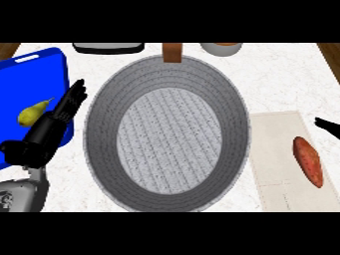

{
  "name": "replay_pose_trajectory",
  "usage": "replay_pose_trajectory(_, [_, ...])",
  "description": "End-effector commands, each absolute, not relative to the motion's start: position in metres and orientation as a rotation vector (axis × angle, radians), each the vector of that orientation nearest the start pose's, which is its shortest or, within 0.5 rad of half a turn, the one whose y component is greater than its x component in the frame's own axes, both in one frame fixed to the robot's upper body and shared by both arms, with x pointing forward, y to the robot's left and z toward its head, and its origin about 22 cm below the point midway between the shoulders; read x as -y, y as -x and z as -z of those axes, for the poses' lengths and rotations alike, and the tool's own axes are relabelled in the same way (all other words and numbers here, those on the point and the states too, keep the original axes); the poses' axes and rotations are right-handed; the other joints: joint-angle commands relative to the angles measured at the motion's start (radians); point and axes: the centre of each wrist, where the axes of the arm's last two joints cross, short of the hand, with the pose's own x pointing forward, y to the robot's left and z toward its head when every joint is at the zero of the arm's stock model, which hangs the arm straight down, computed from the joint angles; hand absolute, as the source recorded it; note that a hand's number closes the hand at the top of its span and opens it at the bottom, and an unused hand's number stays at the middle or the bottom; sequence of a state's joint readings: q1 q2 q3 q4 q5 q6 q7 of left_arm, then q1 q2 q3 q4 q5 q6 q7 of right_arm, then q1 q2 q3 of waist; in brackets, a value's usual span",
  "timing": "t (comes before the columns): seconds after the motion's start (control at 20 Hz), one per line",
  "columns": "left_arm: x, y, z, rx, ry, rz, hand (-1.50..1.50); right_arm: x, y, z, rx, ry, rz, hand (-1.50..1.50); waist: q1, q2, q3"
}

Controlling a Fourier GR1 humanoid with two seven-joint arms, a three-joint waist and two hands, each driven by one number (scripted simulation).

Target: Pick the sweet potato from the placemat and place it in the basket

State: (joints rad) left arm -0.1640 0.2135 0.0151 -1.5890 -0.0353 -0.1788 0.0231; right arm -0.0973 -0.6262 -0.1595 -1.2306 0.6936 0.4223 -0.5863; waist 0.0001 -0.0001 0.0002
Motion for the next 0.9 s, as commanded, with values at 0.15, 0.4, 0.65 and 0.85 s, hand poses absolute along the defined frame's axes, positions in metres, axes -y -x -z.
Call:
replay_pose_trajectory(0.15, [-0.262, -0.292, -0.046, 1.692, -0.048, 0.396, 0.0, 0.415, -0.255, -0.019, 1.318, 0.449, -1.25, -1.5, -0.002, 0.001, 0.0])
replay_pose_trajectory(0.4, [-0.258, -0.279, -0.054, 1.696, -0.033, 0.396, 0.0, 0.429, -0.275, -0.024, 1.305, 0.457, -1.245, -1.5, 0.004, 0.001, 0.0])
replay_pose_trajectory(0.65, [-0.256, -0.271, -0.06, 1.681, -0.051, 0.377, 0.0, 0.398, -0.27, -0.015, 1.248, 0.487, -1.264, -1.5, 0.001, -0.001, 0.0])
replay_pose_trajectory(0.85, [-0.264, -0.268, -0.064, 1.688, -0.047, 0.386, 0.0, 0.418, -0.271, 0.004, 1.207, 0.496, -1.293, -1.5, 0.005, 0.0, 0.0])
